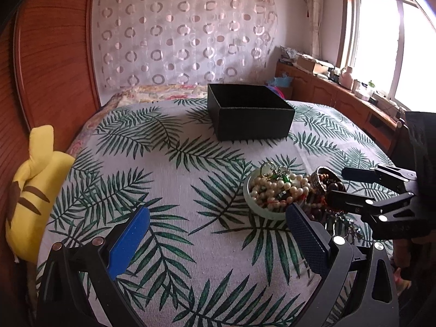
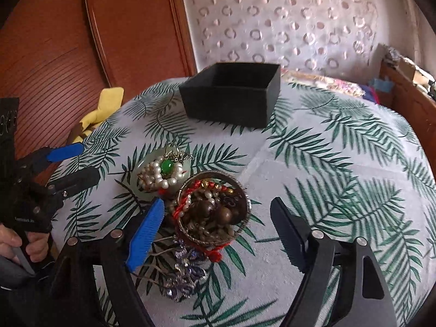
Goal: Organize jewelry
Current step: 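Reach the left tool toward the pearl necklace while the right tool reaches the silver bangle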
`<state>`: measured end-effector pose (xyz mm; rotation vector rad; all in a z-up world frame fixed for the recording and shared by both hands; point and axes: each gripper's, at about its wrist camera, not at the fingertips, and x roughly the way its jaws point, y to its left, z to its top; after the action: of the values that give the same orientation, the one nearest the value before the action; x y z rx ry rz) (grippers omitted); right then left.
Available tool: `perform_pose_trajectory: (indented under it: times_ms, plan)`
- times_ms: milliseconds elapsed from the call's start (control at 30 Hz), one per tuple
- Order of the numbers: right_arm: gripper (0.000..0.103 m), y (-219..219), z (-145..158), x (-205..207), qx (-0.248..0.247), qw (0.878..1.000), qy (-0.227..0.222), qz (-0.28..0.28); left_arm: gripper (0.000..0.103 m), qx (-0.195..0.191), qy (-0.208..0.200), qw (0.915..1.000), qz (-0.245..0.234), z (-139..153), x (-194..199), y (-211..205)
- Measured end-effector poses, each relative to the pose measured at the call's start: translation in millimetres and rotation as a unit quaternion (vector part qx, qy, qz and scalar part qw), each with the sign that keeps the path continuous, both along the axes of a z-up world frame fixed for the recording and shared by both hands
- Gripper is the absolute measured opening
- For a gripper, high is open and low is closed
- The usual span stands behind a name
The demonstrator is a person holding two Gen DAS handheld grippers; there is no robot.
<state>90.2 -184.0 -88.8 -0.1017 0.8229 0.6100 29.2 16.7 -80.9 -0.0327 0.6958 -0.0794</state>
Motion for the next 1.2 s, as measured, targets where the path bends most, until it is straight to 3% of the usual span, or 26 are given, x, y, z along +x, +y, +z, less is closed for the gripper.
perform_pose_trajectory:
  times_ms: [233, 600, 1033, 1100, 1200]
  plan:
    - [0.060, 8, -7, 6, -0.011, 1.000, 0.014, 0.014, 0.097, -0.005, 0.016, 0.9998, -0.008, -5, 3, -1]
    - [0.059, -21, 19, -9, 0.007, 1.000, -0.025, 0.005, 0.097, -0.009, 0.036, 0.9989, -0.029, -12, 12, -10]
    - [0.059, -42, 27, -9, 0.013, 0.999, -0.042, -0.017, 0.096, -0.021, 0.066, 0.9939, -0.086, -15, 36, -31]
    - [0.059, -42, 33, -12, 0.017, 0.998, -0.053, -0.014, 0.094, -0.021, 0.063, 0.9936, -0.091, -11, 38, -33]
    - [0.059, -43, 38, -14, 0.015, 0.998, -0.060, -0.014, 0.077, -0.020, 0.060, 0.9925, -0.105, -7, 41, -40]
